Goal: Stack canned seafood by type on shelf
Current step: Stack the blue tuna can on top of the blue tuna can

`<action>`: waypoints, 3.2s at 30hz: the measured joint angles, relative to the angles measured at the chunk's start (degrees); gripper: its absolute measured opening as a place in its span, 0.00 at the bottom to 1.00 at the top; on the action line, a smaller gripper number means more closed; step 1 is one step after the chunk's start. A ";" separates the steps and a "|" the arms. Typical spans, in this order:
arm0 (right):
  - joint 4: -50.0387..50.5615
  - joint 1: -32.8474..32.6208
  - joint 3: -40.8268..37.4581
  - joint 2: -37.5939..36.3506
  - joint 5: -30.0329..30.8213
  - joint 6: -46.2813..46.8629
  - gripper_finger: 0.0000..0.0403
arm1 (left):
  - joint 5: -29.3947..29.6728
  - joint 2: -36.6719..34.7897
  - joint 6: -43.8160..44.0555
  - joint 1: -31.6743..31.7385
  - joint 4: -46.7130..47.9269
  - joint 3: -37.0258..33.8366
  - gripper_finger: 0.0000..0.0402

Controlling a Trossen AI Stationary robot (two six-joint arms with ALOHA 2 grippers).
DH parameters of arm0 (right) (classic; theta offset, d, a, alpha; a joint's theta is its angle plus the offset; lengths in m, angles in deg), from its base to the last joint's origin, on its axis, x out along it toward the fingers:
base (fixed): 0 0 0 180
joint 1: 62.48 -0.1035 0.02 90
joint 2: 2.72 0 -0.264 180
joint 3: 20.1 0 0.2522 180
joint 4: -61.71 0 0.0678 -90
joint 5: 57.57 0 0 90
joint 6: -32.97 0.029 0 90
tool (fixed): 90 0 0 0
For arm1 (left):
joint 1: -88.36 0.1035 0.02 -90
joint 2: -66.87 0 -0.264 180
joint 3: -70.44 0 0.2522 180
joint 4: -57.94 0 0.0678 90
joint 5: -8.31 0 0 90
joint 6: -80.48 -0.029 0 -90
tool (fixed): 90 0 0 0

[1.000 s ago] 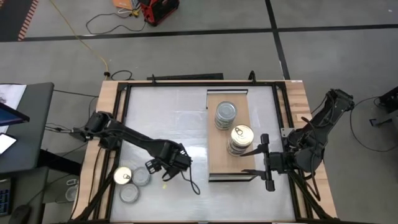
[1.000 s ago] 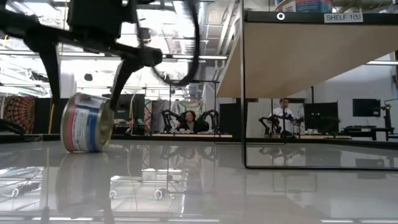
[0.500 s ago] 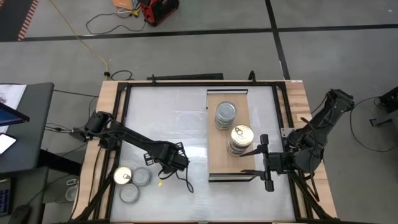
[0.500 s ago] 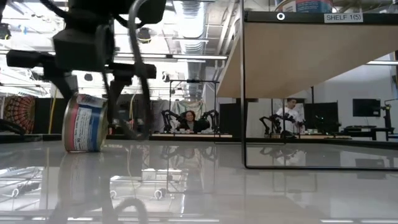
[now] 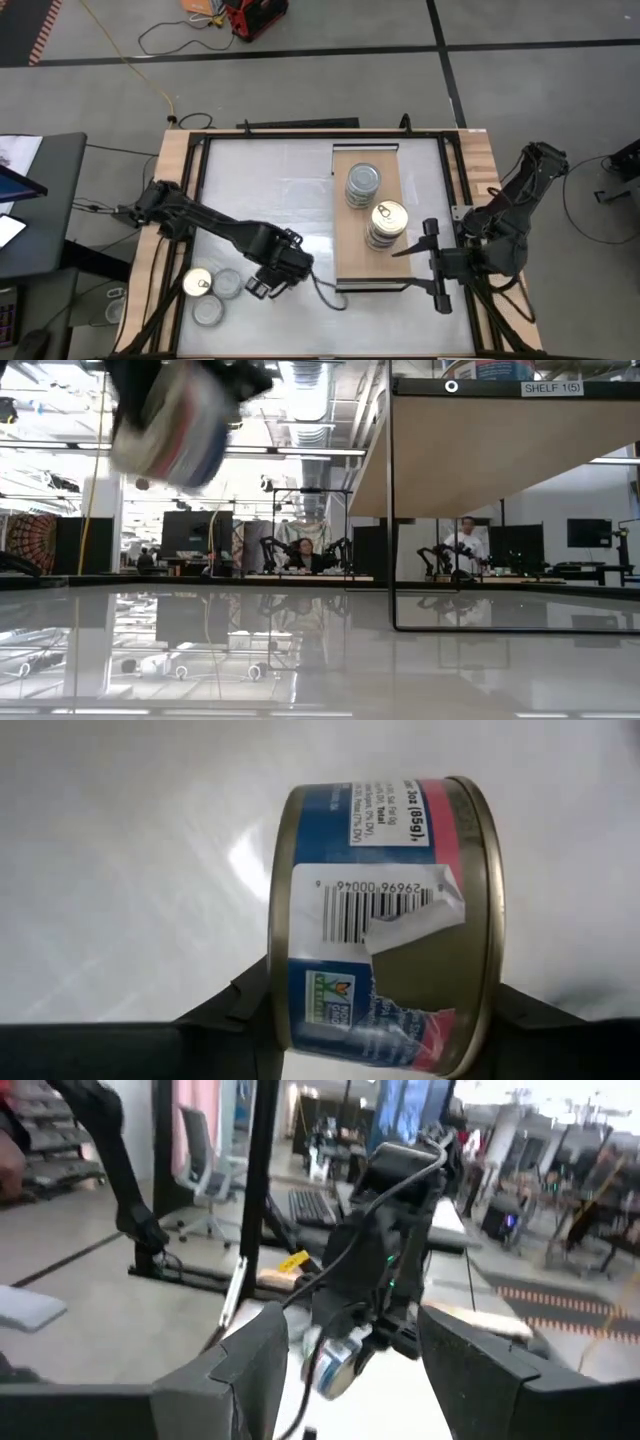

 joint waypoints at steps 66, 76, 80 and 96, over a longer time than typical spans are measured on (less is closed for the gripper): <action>17.53 4.99 0.00 -17.43 7.12 9.36 0.61 | -16.53 9.53 45.75 21.78 -46.99 29.28 0.48; 17.40 5.23 0.00 -17.06 5.76 10.38 0.61 | -18.04 11.62 46.73 21.08 -49.35 29.32 0.48; 17.42 5.25 0.00 -17.03 5.75 10.42 0.61 | -18.10 11.45 47.20 21.18 -48.36 29.30 0.48; 18.03 10.44 0.00 -15.55 5.57 13.16 0.61 | -20.02 11.44 43.34 21.58 -45.03 29.45 0.51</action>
